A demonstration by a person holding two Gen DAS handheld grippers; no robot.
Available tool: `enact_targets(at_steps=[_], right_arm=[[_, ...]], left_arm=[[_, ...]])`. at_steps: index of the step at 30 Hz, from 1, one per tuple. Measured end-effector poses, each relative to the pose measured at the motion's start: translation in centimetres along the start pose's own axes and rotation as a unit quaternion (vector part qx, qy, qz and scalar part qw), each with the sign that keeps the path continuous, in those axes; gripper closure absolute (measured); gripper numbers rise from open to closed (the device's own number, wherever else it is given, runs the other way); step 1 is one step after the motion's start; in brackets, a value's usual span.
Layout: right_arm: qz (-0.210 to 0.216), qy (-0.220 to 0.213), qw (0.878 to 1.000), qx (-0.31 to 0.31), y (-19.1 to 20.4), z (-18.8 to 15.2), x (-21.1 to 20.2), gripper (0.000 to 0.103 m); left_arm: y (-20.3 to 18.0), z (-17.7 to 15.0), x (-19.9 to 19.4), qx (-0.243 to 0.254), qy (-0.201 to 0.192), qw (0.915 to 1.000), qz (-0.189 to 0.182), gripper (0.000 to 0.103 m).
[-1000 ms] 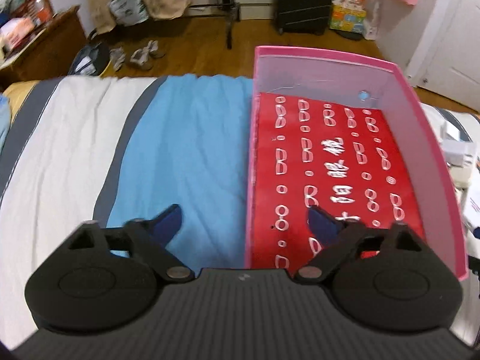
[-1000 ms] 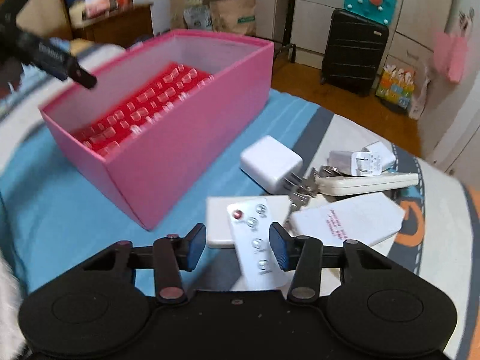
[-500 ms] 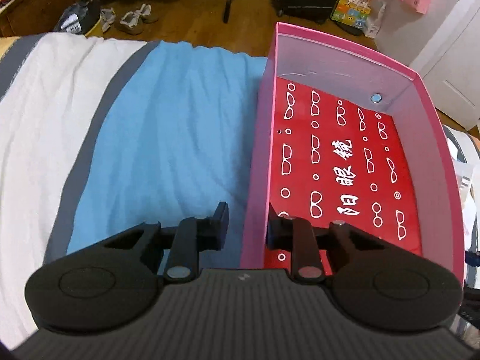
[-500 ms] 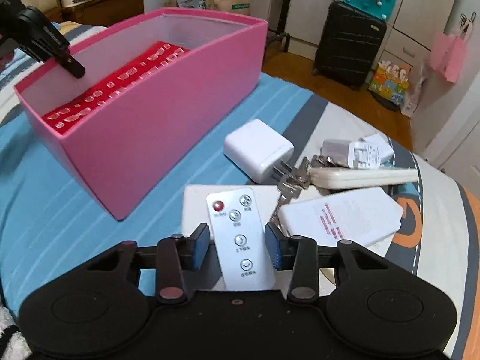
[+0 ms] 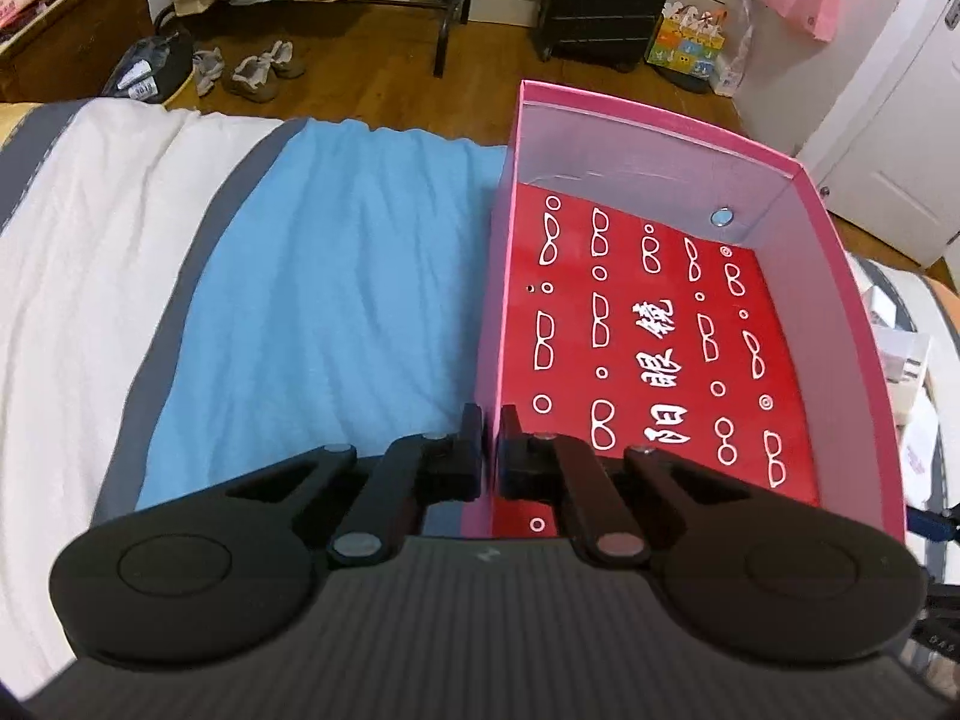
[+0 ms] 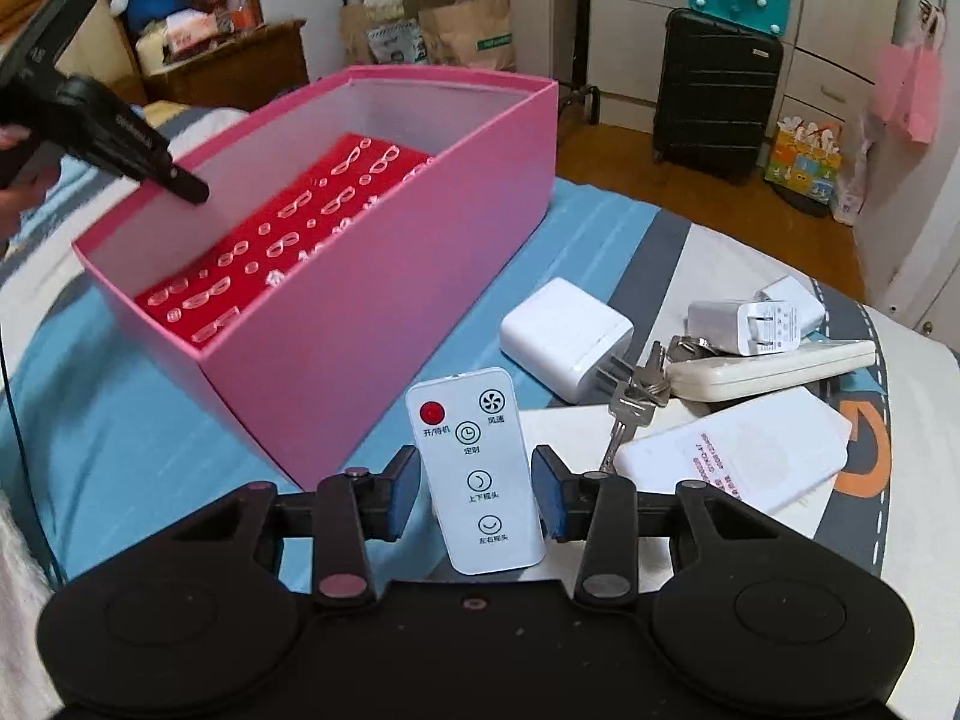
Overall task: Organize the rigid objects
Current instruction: 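Carry the small remote into the pink box and open the right gripper, then move the empty right gripper back over the pile of white items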
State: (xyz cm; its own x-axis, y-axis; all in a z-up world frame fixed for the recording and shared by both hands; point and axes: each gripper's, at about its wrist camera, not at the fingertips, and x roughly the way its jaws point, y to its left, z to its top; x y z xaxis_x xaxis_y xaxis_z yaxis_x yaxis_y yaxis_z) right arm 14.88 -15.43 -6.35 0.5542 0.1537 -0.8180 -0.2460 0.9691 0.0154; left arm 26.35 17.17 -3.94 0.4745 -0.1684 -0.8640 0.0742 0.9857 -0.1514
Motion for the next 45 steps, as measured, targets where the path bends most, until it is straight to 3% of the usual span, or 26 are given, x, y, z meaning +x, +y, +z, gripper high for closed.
enact_targets(at_steps=[7,10,12,15,20,25,26,31,37,45], right_arm=[[-0.017,-0.047,0.999,0.022,0.0,1.1,-2.7,0.057],[-0.015,-0.074,0.997,0.018,1.1,3.4,-5.0,0.057],[0.01,-0.091,0.996,0.011,2.3,5.4,-6.6,0.057],[0.071,-0.079,0.994,0.026,4.9,8.4,-6.8,0.057],[0.123,-0.038,0.991,0.016,10.7,11.3,-2.6,0.057],[0.073,0.034,0.995,0.062,12.7,12.3,4.6,0.057],[0.063,0.05,0.993,0.082,12.5,12.4,5.8,0.066],[0.062,0.069,0.983,0.159,11.7,12.8,7.7,0.068],[0.066,0.052,0.984,0.159,10.8,12.2,5.3,0.067],[0.048,0.005,0.991,0.123,7.7,11.3,-1.9,0.065]], left_arm=[[-0.5,-0.3,-0.6,0.014,-0.011,0.9998,0.01,0.1],[-0.1,-0.1,-0.5,0.009,-0.007,0.9999,0.005,0.1],[-0.1,-0.2,-0.5,0.009,-0.007,0.9999,0.004,0.1],[-0.3,-0.3,-0.6,0.012,-0.011,0.9999,0.005,0.1],[0.8,-0.4,-0.4,-0.023,-0.003,0.9996,-0.014,0.098],[1.2,-0.8,-0.6,-0.019,-0.007,0.9994,-0.028,0.098],[1.2,-0.9,-0.7,-0.014,-0.01,0.9994,-0.029,0.098],[1.7,-1.0,-0.8,-0.018,-0.008,0.999,-0.041,0.098],[1.0,-1.1,-1.0,0.008,-0.012,0.9994,-0.031,0.098],[0.6,-1.2,-1.1,0.018,-0.004,0.9996,-0.019,0.098]])
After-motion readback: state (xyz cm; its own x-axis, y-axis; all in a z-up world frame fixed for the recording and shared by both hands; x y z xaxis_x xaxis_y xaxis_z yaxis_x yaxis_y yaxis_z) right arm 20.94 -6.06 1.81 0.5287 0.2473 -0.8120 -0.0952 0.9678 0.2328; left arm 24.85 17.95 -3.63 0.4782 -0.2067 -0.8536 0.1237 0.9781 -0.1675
